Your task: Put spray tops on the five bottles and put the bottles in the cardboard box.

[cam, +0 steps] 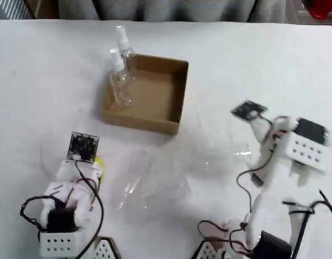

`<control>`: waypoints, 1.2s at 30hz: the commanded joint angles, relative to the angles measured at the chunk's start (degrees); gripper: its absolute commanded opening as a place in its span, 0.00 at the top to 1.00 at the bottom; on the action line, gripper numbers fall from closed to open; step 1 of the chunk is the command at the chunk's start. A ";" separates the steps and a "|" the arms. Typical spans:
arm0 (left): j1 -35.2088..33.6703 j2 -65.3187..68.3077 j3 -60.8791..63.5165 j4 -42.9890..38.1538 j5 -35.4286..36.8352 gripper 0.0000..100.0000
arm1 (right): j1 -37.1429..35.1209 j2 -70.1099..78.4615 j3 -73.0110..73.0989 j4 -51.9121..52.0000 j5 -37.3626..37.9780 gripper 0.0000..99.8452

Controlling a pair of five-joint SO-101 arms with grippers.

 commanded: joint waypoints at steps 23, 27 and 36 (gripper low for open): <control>-0.48 -0.04 -0.18 -0.35 -0.70 0.89 | 27.47 -1.98 19.78 -33.89 17.49 0.74; -0.48 -0.04 -0.18 -0.35 -0.70 0.89 | 27.56 -2.51 18.90 -37.49 12.48 0.71; -0.48 -0.04 -0.18 -0.35 -0.70 0.89 | 31.60 -2.51 11.34 -25.01 8.18 0.98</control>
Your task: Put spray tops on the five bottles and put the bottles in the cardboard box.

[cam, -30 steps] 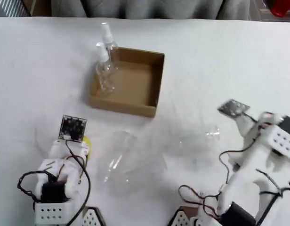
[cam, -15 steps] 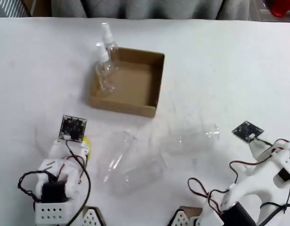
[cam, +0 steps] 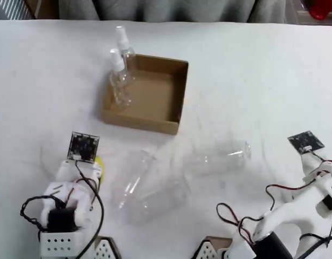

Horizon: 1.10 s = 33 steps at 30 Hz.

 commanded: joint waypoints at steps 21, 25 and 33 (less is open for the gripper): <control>-0.48 -0.04 -0.18 -0.35 -0.79 0.89 | 7.34 -1.54 11.34 -11.47 -5.45 0.98; -0.57 -0.04 -0.18 -0.35 -0.79 0.89 | 6.11 -1.54 14.15 -21.93 -11.96 0.98; -0.57 -0.04 -0.18 -0.35 -0.79 0.89 | 5.32 -1.54 14.68 -24.75 -14.15 0.98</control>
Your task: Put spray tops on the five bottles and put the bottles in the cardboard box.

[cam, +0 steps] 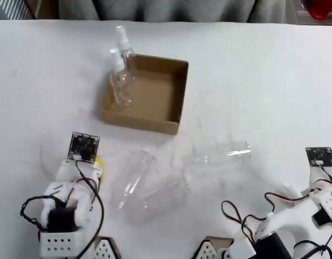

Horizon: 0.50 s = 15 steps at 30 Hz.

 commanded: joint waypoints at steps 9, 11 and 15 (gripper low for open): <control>-0.57 -0.04 -0.18 -0.35 -0.44 0.89 | -0.13 -2.07 -0.26 1.71 -2.73 0.98; -0.57 -0.04 -0.18 -0.35 -0.44 0.89 | 1.36 -2.15 -0.44 5.05 -2.11 0.98; -0.57 -0.04 -0.18 -0.35 -0.44 0.89 | 2.15 -1.89 -0.35 6.55 -1.14 0.98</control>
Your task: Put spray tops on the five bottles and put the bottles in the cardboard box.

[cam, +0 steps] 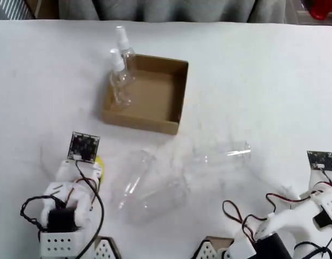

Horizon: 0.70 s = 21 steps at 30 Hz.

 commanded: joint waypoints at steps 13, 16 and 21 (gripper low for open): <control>-0.57 -0.04 -0.18 -0.35 -0.44 0.89 | -6.55 -1.54 3.16 -11.82 -8.53 0.98; -0.57 -0.04 -0.18 -0.35 -0.44 0.89 | -7.08 -1.45 1.58 -11.82 -8.70 0.98; -0.57 -0.04 -0.18 -0.35 -0.44 0.89 | -7.08 0.40 -2.02 -11.82 -8.70 0.98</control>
